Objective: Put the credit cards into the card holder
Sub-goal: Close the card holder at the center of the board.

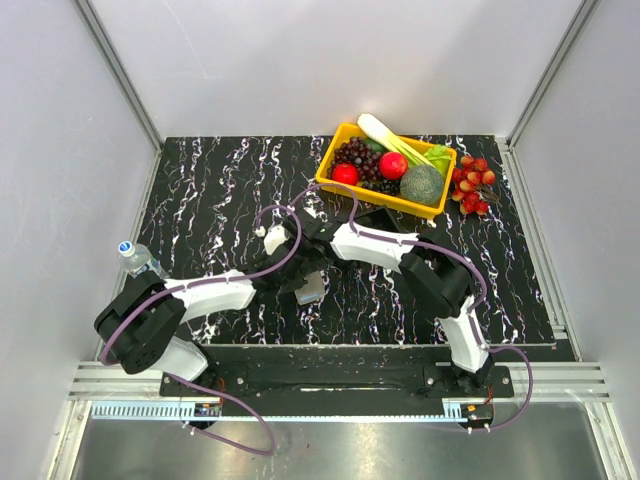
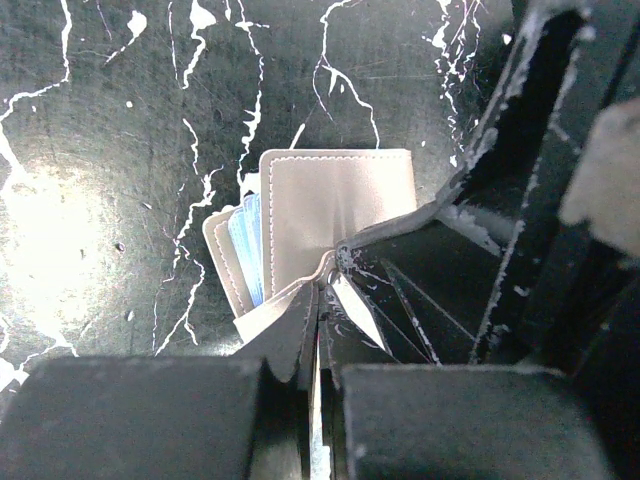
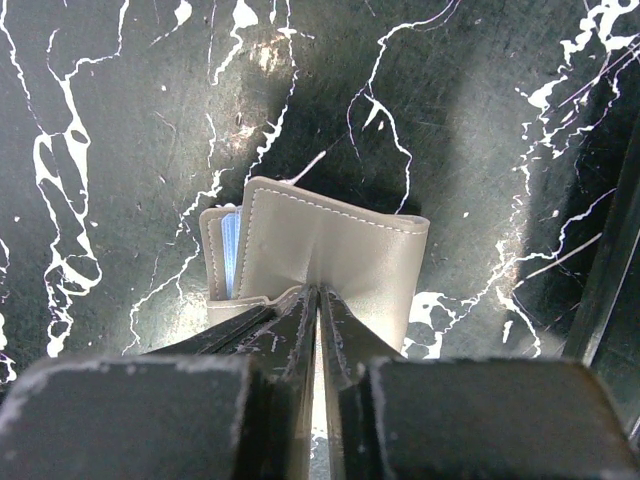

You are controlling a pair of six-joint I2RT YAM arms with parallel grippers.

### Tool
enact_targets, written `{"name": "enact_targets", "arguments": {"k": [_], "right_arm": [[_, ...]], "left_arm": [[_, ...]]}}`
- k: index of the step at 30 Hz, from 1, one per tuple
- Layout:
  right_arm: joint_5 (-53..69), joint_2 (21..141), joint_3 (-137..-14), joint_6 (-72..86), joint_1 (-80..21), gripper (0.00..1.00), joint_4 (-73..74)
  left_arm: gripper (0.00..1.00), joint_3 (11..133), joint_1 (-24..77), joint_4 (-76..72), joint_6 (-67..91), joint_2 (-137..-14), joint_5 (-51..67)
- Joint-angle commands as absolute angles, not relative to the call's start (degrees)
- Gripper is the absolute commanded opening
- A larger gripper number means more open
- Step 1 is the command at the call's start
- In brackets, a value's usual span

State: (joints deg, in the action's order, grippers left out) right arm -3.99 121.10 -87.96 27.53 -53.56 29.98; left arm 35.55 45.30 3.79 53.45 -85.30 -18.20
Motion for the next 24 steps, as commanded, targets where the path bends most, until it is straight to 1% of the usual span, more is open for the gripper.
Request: {"name": "enact_targets", "arguments": {"k": [1, 3, 6, 10, 13, 18, 22, 24], "right_arm": [[9.0, 132.5, -85.3, 28.0, -64.1, 0.13, 33.9], [11.1, 134.2, -86.3, 27.3, -64.1, 0.13, 34.3], [10.1, 133.1, -86.6, 26.1, -63.9, 0.13, 34.8], [7.0, 124.6, -80.7, 28.0, -62.8, 0.16, 28.6], [4.9, 119.8, -77.9, 30.0, -61.0, 0.2, 23.4], [6.4, 115.8, -74.4, 31.9, -56.8, 0.25, 16.1], [7.5, 113.6, -73.8, 31.4, -55.4, 0.31, 13.4], [7.0, 112.6, -73.7, 31.2, -55.1, 0.31, 13.1]], "left_arm": [[0.0, 29.7, 45.8, 13.3, 51.0, -105.4, -3.5], [0.0, 30.4, 45.8, 14.5, 51.1, -106.6, -3.5], [0.0, 29.2, 46.1, 14.8, 52.3, -102.9, -5.4], [0.0, 28.3, 46.1, 14.2, 52.4, -92.8, -8.5], [0.0, 29.1, 46.1, 12.4, 51.8, -87.3, -10.5], [0.03, 32.9, 46.1, 10.9, 50.5, -85.8, -12.3], [0.04, 35.0, 46.1, 11.7, 49.7, -85.3, -13.6], [0.04, 35.7, 46.1, 12.6, 49.4, -84.8, -14.3]]}}
